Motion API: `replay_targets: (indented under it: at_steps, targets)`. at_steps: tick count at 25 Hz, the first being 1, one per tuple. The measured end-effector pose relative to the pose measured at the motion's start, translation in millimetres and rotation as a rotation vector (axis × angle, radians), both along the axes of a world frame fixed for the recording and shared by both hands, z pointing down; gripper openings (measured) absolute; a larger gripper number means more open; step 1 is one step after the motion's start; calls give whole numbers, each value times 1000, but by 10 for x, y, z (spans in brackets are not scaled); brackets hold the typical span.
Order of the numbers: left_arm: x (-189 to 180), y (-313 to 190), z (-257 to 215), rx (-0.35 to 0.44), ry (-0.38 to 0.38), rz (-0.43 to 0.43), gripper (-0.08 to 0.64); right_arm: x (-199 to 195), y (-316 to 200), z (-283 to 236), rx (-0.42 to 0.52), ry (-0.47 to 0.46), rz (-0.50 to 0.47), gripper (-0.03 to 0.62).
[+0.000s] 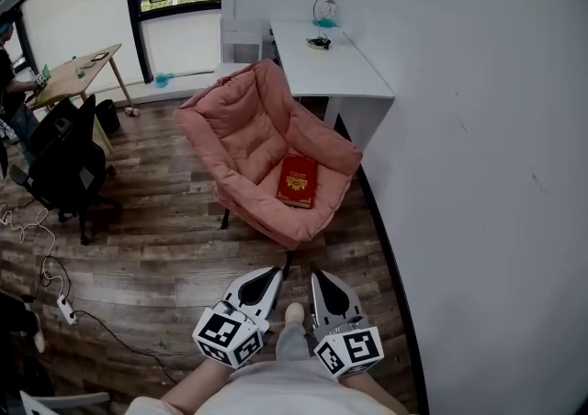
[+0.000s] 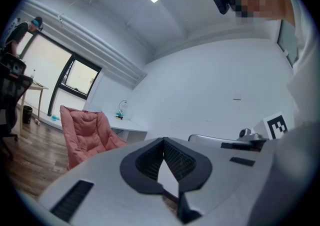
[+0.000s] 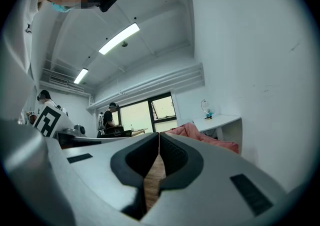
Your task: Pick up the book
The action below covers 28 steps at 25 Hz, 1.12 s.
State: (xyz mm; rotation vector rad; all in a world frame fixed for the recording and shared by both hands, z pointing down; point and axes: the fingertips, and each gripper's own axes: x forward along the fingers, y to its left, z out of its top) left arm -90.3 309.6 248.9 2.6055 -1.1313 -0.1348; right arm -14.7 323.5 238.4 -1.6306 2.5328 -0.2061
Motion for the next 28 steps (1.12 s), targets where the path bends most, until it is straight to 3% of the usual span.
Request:
replay_targets:
  at_steps: [9,14,28]
  targets:
    - [241,-1104,-55,17,9,-47,3,264,-1127,-40,8,28,-41,28]
    - [467,-1662,-197,71,12,-74,3,477,-1673,-84,12,43,-51,28]
    - [864,-2588,-138,21,10,-81,3,828,-2619,-45,-13,36,-77,28]
